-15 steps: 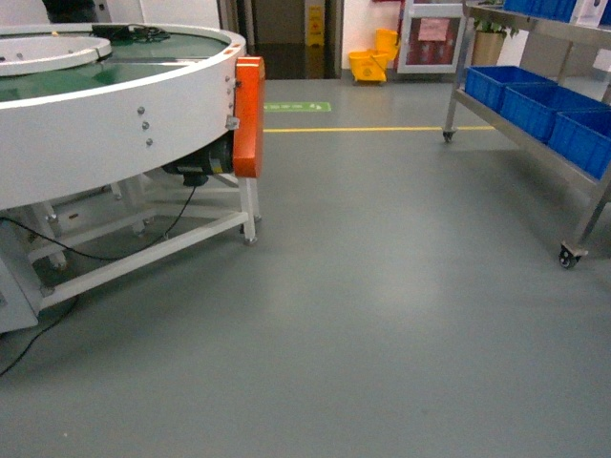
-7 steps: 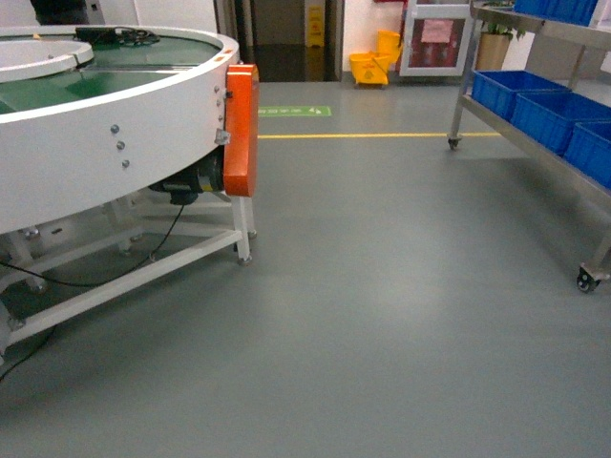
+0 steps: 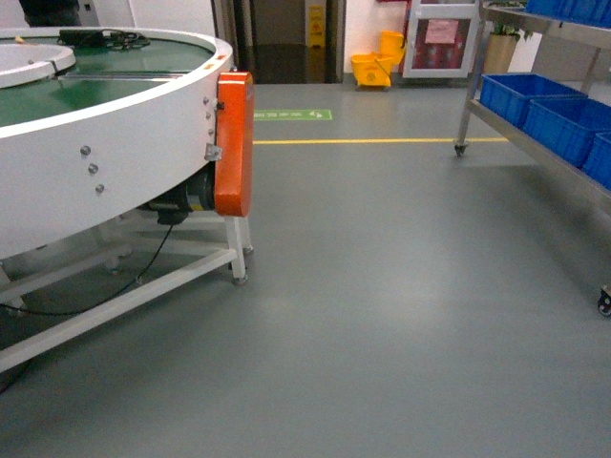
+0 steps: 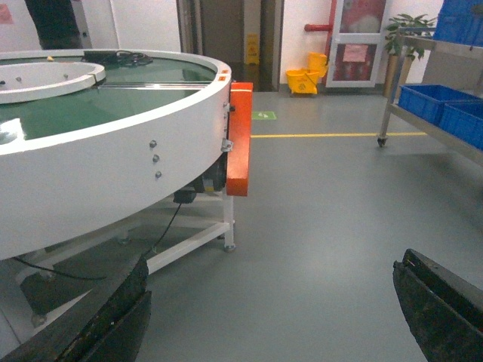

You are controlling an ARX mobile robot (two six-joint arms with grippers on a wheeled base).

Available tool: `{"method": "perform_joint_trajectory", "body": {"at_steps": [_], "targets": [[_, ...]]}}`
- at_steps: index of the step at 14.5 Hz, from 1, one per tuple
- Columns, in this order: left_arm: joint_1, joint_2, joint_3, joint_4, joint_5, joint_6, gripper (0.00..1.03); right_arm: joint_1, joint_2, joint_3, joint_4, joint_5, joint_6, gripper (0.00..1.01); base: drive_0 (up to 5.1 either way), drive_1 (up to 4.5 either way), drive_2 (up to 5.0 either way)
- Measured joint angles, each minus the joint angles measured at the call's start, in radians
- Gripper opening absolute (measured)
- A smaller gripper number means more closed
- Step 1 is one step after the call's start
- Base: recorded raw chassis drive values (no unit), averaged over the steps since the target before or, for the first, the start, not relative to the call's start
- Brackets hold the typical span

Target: Pick red block from blue box to shelf

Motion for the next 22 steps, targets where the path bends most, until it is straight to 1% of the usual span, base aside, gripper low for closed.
{"method": "perform_joint_trajectory", "body": {"at_steps": [9,22], "targets": [[0.0,0.0,0.0,0.002,-0.002,0.0,0.98,0.0,0.0,0.0,0.004,0.0,0.0,0.28,0.0,4.03,-4.0],[0.001,0.0,0.0,0.0,0.0,0.0,0.98,0.0,0.0,0.0,0.003,0.0,0.0,0.28,-1.5,-1.47,-1.5]]}}
